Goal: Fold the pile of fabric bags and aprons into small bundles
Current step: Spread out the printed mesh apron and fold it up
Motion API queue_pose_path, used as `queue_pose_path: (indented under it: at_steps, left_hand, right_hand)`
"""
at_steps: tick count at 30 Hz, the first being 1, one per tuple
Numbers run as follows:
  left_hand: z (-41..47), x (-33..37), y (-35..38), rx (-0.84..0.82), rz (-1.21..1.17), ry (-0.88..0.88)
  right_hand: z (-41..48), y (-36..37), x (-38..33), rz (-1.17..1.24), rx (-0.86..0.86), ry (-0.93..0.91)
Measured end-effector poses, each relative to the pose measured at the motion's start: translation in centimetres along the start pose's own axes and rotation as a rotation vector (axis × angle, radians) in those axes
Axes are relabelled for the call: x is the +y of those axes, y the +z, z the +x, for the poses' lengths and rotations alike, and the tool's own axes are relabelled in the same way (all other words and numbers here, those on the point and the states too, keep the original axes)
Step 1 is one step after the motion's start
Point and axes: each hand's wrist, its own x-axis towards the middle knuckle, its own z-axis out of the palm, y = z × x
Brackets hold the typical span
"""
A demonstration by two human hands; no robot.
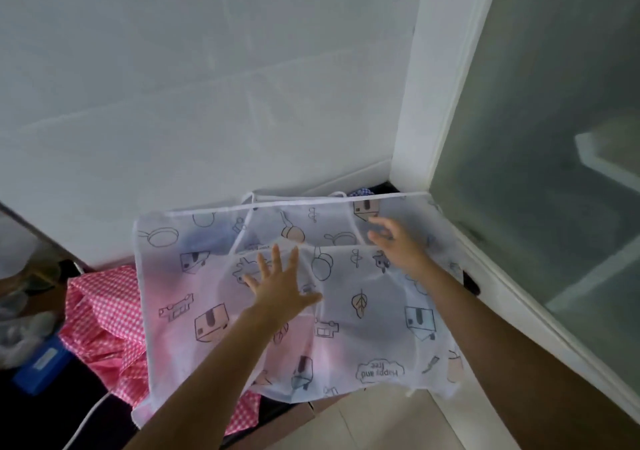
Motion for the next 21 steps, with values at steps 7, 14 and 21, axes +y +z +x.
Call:
queue_pose_path:
  at_steps: [7,14,21]
  left_hand:
    - [-1.4,0.3,2.1,0.289,-0.141,-0.056]
    - [-8.3,-0.2,4.7,0.66,-0.485,-0.006]
    - [-12.9,-0.3,7.9,0.228,-1.161,-0.552]
  right_hand:
    - [-12.6,-0.6,8.2,0.159,0.233,0.205]
    - [-17.9,-0.8,16.9,0.278,0.306,0.65]
    - [-18.8,3.2,17.3,0.833,-0.088,0.784]
